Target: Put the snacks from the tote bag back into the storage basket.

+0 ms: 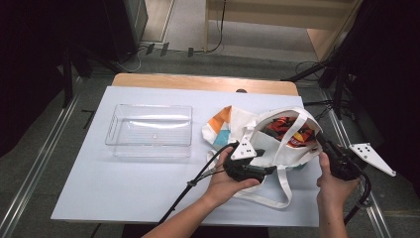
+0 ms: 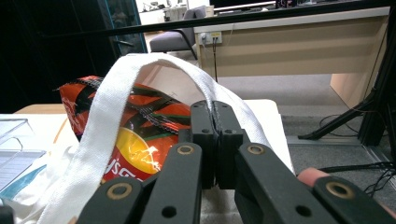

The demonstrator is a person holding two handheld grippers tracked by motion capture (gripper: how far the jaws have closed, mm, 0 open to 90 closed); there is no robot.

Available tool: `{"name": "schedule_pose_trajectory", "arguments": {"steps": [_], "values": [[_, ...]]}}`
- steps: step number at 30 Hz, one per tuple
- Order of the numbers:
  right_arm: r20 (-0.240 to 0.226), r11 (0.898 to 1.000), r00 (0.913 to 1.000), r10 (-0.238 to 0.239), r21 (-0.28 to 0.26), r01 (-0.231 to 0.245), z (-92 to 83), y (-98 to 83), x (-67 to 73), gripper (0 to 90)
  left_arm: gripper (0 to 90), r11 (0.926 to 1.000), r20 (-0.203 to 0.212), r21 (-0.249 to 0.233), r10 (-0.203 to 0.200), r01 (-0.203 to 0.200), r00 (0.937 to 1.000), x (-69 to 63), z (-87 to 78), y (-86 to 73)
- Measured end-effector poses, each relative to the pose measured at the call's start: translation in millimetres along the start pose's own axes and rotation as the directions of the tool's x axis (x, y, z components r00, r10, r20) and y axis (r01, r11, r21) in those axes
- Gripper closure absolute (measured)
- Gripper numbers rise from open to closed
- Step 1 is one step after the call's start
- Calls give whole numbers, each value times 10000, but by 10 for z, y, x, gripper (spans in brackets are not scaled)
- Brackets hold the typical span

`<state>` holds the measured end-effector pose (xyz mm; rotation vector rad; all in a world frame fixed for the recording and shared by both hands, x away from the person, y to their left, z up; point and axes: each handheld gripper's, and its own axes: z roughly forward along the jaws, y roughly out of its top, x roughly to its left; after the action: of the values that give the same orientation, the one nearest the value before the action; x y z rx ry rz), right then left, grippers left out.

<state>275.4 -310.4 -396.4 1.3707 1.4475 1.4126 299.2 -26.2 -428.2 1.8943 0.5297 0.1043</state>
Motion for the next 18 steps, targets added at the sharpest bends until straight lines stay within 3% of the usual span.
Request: {"name": "schedule_pose_trajectory", "arguments": {"steps": [2, 4, 9, 12, 15, 18], "values": [[-22, 10000, 10000, -65, -37, 64, 1, 2, 4, 900, 460, 9995, 86, 269, 178, -180, 9998, -12, 52, -24], [-34, 10000, 10000, -8, -33, 8, 0, 5, 12, 900, 592, 9986, -171, 464, 258, -249, 9995, -26, 84, -47], [-60, 9999, 10000, -68, -106, 67, 1, 6, 18, 900, 884, 9982, -53, 513, 321, -317, 9995, 27, 28, -39], [-98, 9999, 9999, -75, -121, 73, -10, 7, 11, 900, 900, 9985, -187, 315, 459, -452, 9988, 58, -37, -4], [-131, 9999, 9998, -124, -121, 123, -18, 15, 11, 900, 900, 9997, -434, 245, 20, -9, 9991, 133, -84, 28], [-140, 9998, 9998, -138, -141, 136, -22, 21, 22, 900, 900, 9999, -820, 75, 126, -121, 9966, 151, -117, 36]]}}
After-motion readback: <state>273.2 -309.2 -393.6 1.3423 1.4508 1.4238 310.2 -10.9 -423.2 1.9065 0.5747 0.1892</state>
